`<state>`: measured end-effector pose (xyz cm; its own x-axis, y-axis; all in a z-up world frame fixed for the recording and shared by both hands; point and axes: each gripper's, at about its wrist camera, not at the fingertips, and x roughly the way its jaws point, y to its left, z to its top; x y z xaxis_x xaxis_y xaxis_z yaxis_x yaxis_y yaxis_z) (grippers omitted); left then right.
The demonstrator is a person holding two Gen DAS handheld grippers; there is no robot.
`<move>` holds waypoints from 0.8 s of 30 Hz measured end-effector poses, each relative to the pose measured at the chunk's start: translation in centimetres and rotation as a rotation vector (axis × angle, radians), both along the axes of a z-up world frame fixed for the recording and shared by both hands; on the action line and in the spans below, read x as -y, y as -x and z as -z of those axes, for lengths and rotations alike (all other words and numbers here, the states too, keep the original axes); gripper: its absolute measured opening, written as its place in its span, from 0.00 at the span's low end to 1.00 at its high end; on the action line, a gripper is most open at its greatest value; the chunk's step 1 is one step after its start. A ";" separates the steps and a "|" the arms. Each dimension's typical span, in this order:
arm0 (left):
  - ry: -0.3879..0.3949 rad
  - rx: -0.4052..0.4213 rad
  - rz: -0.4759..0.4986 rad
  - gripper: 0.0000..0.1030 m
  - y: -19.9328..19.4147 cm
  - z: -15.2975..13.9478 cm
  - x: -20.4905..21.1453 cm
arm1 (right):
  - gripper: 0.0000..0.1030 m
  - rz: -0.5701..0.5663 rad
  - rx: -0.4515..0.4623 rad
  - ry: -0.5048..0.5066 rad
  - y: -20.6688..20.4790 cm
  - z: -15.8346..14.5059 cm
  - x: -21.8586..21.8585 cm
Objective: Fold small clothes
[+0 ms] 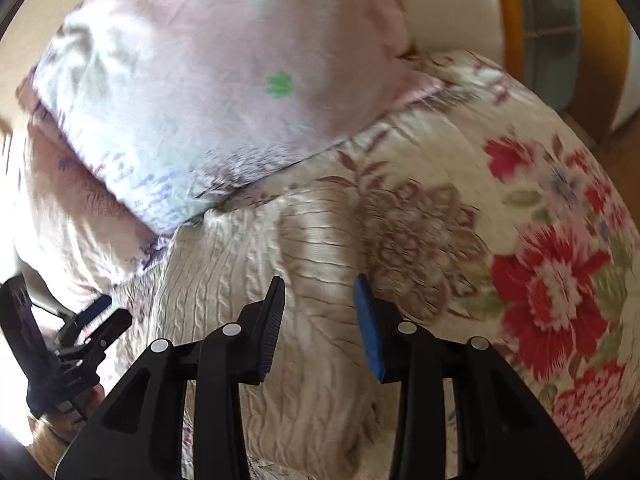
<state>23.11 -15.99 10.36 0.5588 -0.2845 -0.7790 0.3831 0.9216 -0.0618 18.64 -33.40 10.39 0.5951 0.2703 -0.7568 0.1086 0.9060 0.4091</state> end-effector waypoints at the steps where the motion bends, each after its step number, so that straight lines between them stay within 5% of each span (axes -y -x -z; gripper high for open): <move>1: -0.019 0.005 0.022 0.98 0.2 0.1 1.0 | 0.37 -0.017 -0.001 0.010 -0.3 0.1 -0.5; 10: -0.143 -0.107 0.116 0.98 1.7 6.0 5.4 | 0.38 -0.084 -0.122 0.141 -2.4 3.5 -2.9; 24: -0.116 -0.104 0.059 0.98 1.4 5.1 4.1 | 0.44 -0.079 -0.107 0.108 -2.0 3.7 -3.0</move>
<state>21.69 -20.05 5.26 0.4582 -0.2195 -0.8613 0.4338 0.9010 0.0011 20.66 -30.35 6.71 0.4899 0.2267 -0.8418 0.0732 0.9515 0.2988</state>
